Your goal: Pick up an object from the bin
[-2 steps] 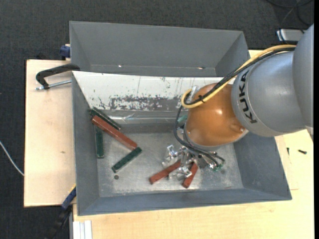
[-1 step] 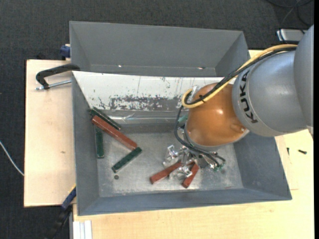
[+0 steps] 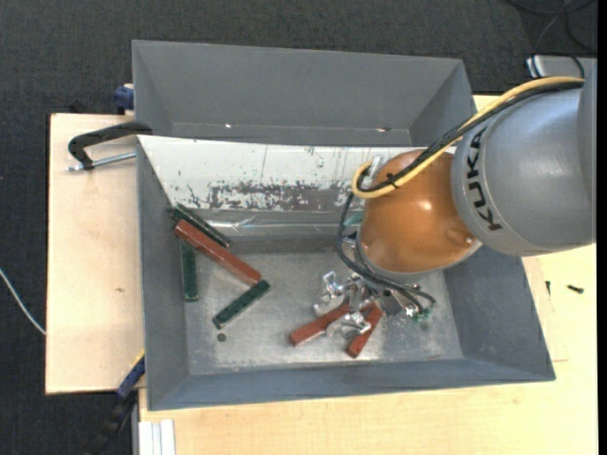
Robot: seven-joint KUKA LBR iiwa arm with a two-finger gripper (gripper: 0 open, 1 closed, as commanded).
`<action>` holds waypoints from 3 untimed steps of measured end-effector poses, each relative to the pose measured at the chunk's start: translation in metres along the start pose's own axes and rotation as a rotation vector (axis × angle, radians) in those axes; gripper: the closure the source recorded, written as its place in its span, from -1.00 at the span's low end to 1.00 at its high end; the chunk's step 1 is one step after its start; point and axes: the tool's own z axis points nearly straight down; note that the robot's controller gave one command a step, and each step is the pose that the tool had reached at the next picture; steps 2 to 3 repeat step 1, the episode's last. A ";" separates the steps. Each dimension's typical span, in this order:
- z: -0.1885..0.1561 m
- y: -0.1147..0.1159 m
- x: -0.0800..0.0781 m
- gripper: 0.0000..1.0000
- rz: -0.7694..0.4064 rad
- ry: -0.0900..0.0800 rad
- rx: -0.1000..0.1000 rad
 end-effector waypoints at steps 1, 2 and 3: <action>-0.022 -0.001 -0.001 1.00 0.001 -0.006 0.003; -0.022 -0.001 -0.001 1.00 0.001 -0.006 0.003; -0.022 -0.001 -0.001 1.00 0.001 -0.006 0.003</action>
Offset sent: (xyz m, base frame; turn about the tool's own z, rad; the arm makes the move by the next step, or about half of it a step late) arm 0.0000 0.0001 0.0391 0.0000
